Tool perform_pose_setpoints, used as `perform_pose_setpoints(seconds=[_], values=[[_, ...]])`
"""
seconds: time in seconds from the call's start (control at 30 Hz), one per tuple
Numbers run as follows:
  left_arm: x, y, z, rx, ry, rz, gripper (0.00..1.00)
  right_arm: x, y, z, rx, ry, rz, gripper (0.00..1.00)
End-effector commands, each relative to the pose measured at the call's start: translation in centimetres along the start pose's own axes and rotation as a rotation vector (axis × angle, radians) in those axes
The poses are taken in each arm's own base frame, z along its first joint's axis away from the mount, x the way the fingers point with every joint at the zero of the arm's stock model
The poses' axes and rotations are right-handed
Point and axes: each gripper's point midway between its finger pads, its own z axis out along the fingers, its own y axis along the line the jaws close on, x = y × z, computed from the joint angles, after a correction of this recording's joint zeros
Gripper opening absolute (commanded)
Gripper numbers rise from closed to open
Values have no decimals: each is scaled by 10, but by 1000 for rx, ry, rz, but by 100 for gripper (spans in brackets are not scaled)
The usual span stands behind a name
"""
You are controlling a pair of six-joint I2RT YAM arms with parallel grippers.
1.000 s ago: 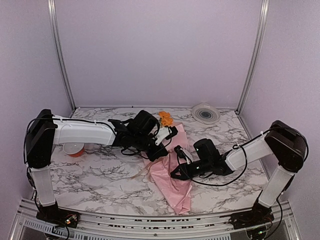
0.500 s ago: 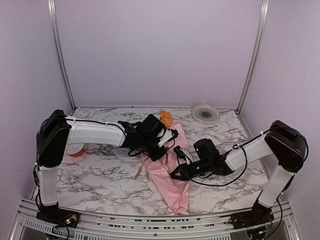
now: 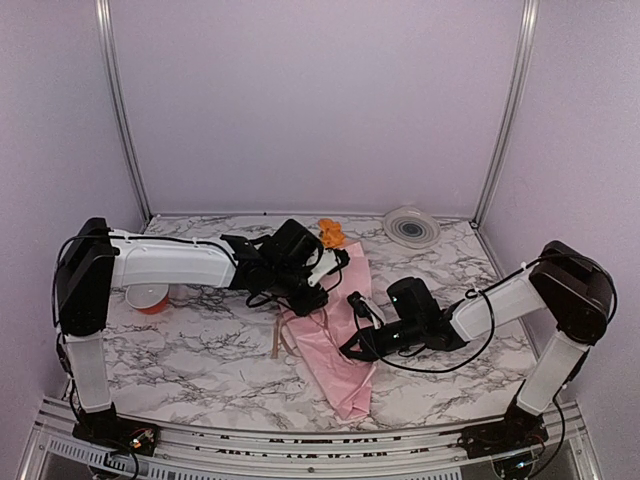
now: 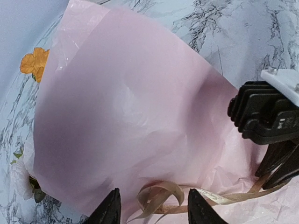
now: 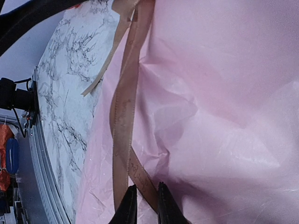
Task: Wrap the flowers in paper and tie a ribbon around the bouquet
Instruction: Cross the ribbon over the folded bouquet.
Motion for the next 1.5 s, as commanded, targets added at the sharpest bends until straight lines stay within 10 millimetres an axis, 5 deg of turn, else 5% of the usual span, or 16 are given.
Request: perform_pose_setpoints(seconds=[0.0,0.17,0.3,0.4,0.6,0.77,0.87,1.03,1.47], values=[[-6,-9,-18,74,-28,27,51,-2,0,1,-6,4,-1,16],[-7,-17,-25,121,-45,39,50,-4,1,0,-5,0,-4,16],[-2,-35,-47,220,-104,131,36,-4,1,1,-7,2,-4,16],[24,-48,-56,268,-114,261,31,-5,2,0,-11,0,-5,16],[71,-58,-35,298,-34,459,31,-3,2,0,-9,6,-6,16],[65,-54,-14,248,-64,512,37,-5,3,0,-13,-1,-4,15],[58,-37,3,144,-45,502,32,-5,3,0,-15,0,-6,15],[65,-39,19,146,-7,515,27,-4,2,1,-12,0,-6,15],[48,-34,25,82,-32,516,26,-2,1,4,-19,10,1,15]])
